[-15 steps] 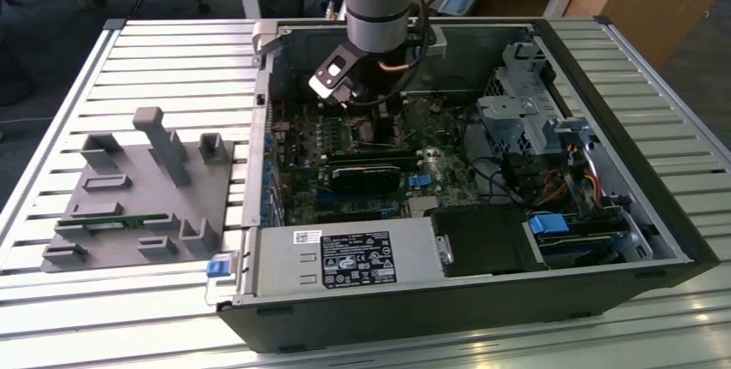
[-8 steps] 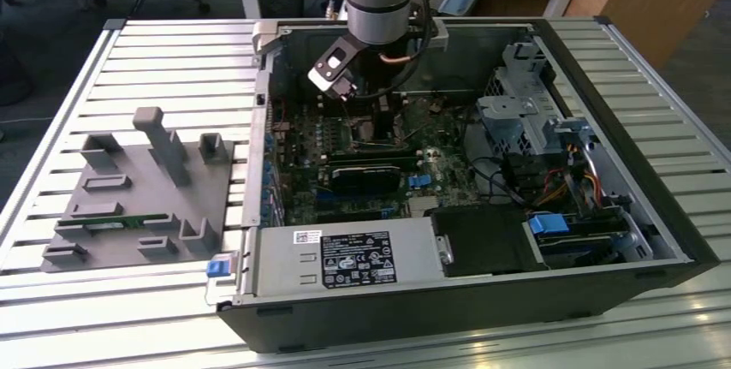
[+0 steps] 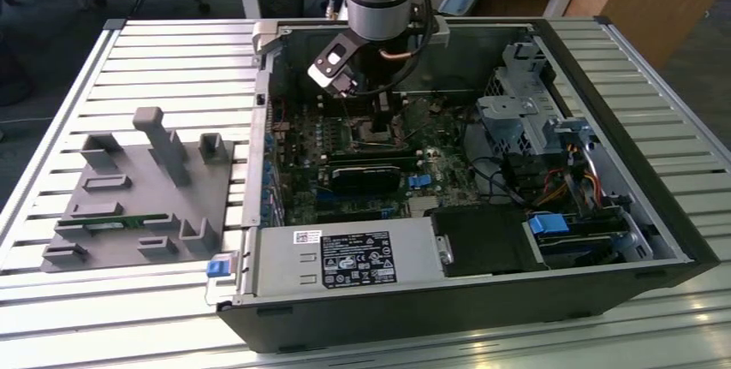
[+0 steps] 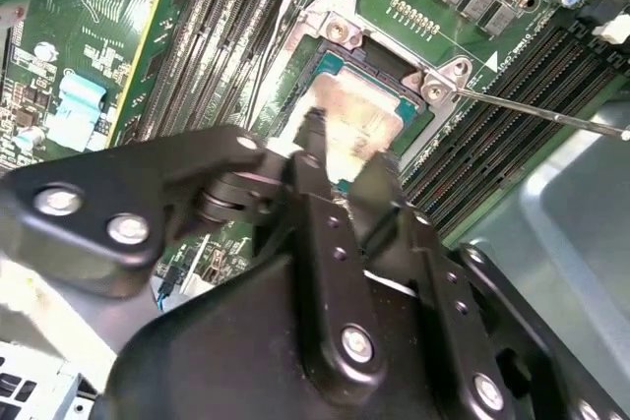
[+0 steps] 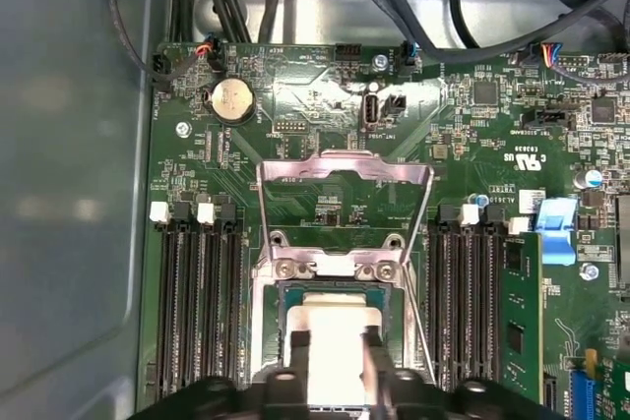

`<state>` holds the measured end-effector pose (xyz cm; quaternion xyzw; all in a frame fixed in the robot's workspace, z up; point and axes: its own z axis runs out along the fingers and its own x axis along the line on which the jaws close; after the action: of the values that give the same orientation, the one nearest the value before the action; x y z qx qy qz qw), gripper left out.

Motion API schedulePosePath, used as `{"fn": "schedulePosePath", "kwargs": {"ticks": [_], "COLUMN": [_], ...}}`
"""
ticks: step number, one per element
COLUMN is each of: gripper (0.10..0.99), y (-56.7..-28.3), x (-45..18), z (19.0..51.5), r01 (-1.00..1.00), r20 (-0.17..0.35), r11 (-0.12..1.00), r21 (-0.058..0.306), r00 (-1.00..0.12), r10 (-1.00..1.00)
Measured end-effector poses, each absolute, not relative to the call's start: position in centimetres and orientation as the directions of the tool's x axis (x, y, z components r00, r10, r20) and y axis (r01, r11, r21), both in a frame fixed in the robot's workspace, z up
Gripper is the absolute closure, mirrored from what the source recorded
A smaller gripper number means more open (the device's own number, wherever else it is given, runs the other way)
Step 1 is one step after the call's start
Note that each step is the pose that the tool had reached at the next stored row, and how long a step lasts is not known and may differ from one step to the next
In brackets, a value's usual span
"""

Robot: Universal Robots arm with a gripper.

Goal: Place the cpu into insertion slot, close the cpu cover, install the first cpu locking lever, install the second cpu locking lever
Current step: 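Place the cpu into insertion slot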

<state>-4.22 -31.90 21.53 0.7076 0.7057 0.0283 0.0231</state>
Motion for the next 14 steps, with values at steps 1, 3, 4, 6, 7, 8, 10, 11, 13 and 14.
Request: {"fn": "schedulePosePath", "kwargs": {"ticks": [1, 3, 4, 6, 7, 8, 10, 11, 13, 14], "gripper": [0.725, 0.843, 0.843, 0.961, 0.961, 0.980, 0.980, 0.980, 0.980, 0.980], "y": [-31.91, -31.91, -31.91, -31.91, -31.91, -31.91, -31.91, -31.91, -31.91, -31.91], "x": [-4.22, -4.22, -4.22, -4.22, -4.22, -4.22, -4.21, -4.21, -4.21, -4.21], "z": [21.56, 21.61, 21.64, 21.67, 21.68, 21.69, 21.71, 21.73, 21.81, 21.86], "r01": [0.997, 0.997, 0.997, 0.997, 0.997, 0.997, 0.997, 0.997, 0.997, 0.997], "r20": [0.007, 0.007, 0.007, 0.007, 0.007, 0.007, 0.007, 0.007, 0.007, 0.007], "r11": [-0.003, -0.003, -0.003, -0.003, -0.003, -0.003, -0.003, -0.003, -0.003, -0.003], "r21": [0.073, 0.073, 0.073, 0.073, 0.073, 0.072, 0.072, 0.071, 0.071, 0.071], "r00": [0.002, 0.002, 0.002, 0.002, 0.002, 0.002, 0.002, 0.002, 0.002, 0.002], "r10": [1.000, 1.000, 1.000, 1.000, 1.000, 1.000, 1.000, 1.000, 1.000, 1.000]}}
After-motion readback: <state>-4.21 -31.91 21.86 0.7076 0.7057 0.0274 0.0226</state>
